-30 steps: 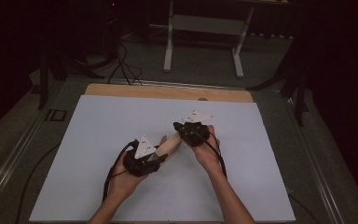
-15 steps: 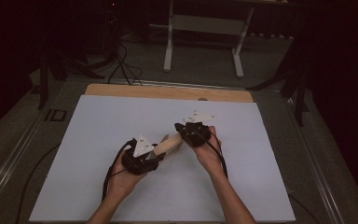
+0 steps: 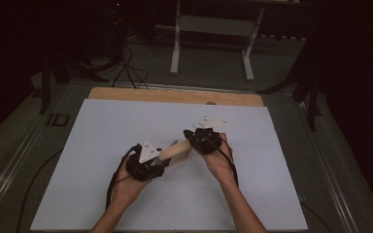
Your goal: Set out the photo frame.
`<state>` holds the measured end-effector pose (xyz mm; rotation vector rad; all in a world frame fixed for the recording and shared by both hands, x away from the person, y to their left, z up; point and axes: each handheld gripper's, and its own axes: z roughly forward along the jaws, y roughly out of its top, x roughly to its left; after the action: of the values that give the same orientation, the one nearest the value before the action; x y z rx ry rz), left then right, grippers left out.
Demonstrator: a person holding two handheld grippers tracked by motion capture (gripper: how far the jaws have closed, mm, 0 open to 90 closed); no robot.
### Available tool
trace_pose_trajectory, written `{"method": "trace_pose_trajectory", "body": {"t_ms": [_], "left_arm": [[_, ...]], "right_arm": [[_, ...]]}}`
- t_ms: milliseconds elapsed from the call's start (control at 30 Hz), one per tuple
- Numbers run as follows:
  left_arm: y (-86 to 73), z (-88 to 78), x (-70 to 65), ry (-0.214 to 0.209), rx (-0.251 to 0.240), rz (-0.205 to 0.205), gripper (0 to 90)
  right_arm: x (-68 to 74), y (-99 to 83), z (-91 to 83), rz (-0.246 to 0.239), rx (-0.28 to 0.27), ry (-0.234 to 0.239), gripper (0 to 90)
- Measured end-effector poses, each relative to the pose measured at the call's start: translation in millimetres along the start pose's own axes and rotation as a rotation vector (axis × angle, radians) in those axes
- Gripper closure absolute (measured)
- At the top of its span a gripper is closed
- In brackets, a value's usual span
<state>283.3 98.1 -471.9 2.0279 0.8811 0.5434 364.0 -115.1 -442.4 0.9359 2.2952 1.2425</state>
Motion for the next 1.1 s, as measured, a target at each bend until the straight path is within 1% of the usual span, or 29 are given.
{"method": "trace_pose_trajectory", "body": {"t_ms": [67,200,267,333,433,500,567,600,700,767,867,967,1067,1100], "left_arm": [[-0.7,0.8,-0.2,-0.007,0.000,-0.006,50.8],[-1.6,1.6,-0.1,-0.016,0.010,0.000,50.4],[-1.8,2.0,-0.7,-0.018,0.013,-0.001,50.2],[-1.9,2.0,-0.9,-0.019,0.013,-0.002,49.8],[-2.0,2.0,-1.1,-0.018,0.012,-0.007,48.6],[-2.3,2.3,-1.4,-0.019,0.012,-0.008,48.0],[-2.4,2.6,-2.3,-0.020,0.013,-0.006,47.2],[-2.5,2.6,-2.9,-0.020,0.015,-0.007,47.0],[-2.4,2.3,-2.9,-0.018,0.018,-0.003,46.9],[-2.4,1.9,-2.2,-0.016,0.016,-0.003,46.9],[-2.5,1.3,-1.2,-0.015,0.015,-0.007,46.9],[-2.8,1.2,-1.0,-0.017,0.015,-0.009,46.9],[-3.0,0.9,-0.4,-0.016,0.019,-0.007,47.0],[-3.1,0.8,-0.1,-0.015,0.019,-0.007,47.1]], "right_arm": [[-0.6,0.1,-0.9,-0.003,-0.005,0.008,86.7],[-2.0,1.9,-7.0,-0.003,-0.046,0.027,79.0],[-2.8,2.4,-11.0,-0.008,-0.057,0.038,72.9],[-4.4,2.1,-15.0,-0.022,-0.059,0.051,64.0],[-7.7,0.0,-21.7,-0.043,-0.055,0.094,53.3],[-9.9,-2.5,-25.9,-0.056,-0.060,0.118,47.9],[-12.0,-5.1,-28.7,-0.063,-0.056,0.122,43.0],[-12.8,-6.2,-29.8,-0.061,-0.054,0.134,41.0],[-13.7,-8.1,-31.6,-0.071,-0.051,0.164,37.6],[-12.9,-9.7,-31.9,-0.086,-0.057,0.184,36.2],[-12.2,-14.7,-28.2,-0.100,-0.034,0.211,33.0],[-12.2,-19.7,-22.5,-0.110,-0.016,0.216,31.8],[-13.2,-20.6,-18.5,-0.110,-0.023,0.231,29.8],[-13.0,-20.4,-17.0,-0.116,-0.022,0.241,29.4]]}}
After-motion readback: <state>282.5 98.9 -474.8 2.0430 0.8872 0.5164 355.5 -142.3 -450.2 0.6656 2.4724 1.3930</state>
